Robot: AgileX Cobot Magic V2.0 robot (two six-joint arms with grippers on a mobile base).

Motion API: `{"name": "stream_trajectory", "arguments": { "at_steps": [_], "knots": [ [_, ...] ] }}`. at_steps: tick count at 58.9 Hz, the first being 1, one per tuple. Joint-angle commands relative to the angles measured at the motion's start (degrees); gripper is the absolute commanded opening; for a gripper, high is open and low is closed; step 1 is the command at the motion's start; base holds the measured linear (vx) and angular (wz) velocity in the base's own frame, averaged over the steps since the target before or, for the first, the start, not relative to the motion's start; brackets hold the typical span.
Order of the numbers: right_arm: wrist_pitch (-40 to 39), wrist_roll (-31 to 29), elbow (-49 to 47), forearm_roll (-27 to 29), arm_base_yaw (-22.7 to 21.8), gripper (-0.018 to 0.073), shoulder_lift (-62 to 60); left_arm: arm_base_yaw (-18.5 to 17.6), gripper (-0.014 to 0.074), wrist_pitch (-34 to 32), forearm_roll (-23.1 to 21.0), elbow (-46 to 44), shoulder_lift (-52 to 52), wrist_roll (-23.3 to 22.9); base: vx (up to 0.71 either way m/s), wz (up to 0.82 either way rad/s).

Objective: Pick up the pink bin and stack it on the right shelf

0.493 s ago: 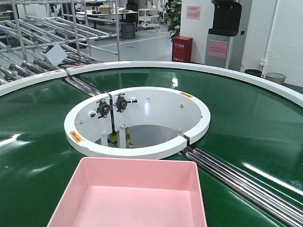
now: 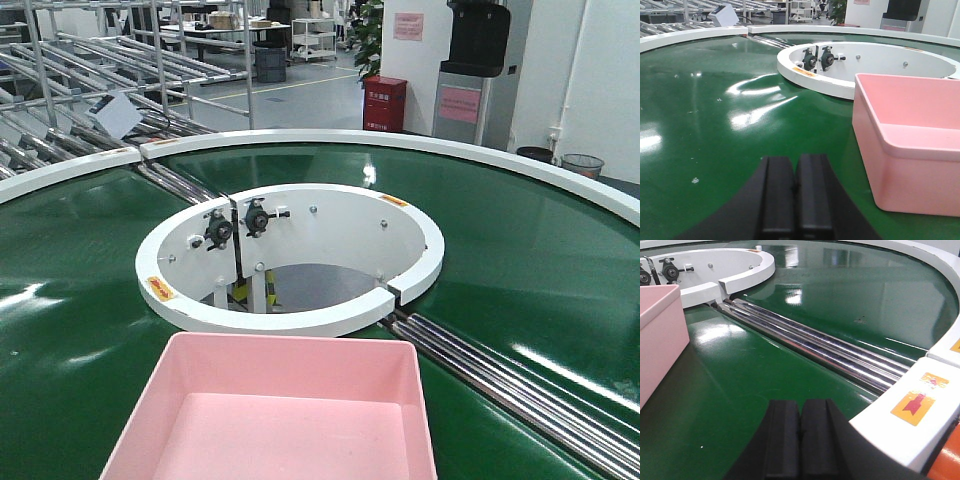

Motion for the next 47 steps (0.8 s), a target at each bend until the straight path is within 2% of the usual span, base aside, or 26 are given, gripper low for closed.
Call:
{"name": "stream_trajectory", "arguments": {
  "at_steps": [1, 11, 23, 27, 31, 37, 42, 47],
  "knots": [
    [-4.73, -0.34, 0.01, -1.35, -0.34, -0.0012, -0.80, 0.08, 0.0102, -5.34, -0.50, 0.77, -0.37, -0.28, 0.00, 0.00],
    [-5.08, -0.34, 0.01, -1.59, -0.34, -0.0012, -0.80, 0.08, 0.0102, -5.49, -0.44, 0.77, -0.37, -0.28, 0.00, 0.00],
    [-9.42, 0.25, 0.01, -1.37, -0.34, -0.0012, -0.80, 0.08, 0.0102, -7.58, -0.44, 0.77, -0.37, -0.28, 0.00, 0.00],
    [-12.93, 0.25, 0.01, -1.28, -0.34, -0.0012, -0.80, 0.05, 0.0102, -9.46, -1.50, 0.77, -0.37, -1.23, 0.00, 0.00],
    [-18.33, 0.25, 0.01, -1.79, -0.40, -0.0012, -0.80, 0.08, 0.0102, -11.90, -4.33, 0.45, -0.37, -3.57, 0.00, 0.00],
    [-25.96, 0.77, -1.47, -0.89, -0.40, -0.0012, -0.80, 0.08, 0.0102, -21.45, -4.48, 0.27, -0.37, -2.73, 0.00, 0.00],
    [-22.69, 0.69, -8.19, -1.09, -0.40, -0.0012, 0.76, 0.08, 0.0102, -27.21, -4.38, -2.53, -0.37, -1.23, 0.00, 0.00],
    [-15.81, 0.55, -18.60, -1.77, -0.40, -0.0012, 5.59, 0.08, 0.0102, -23.44, -2.03, -10.77, 0.86, 1.57, 0.00, 0.00]
  ]
}}
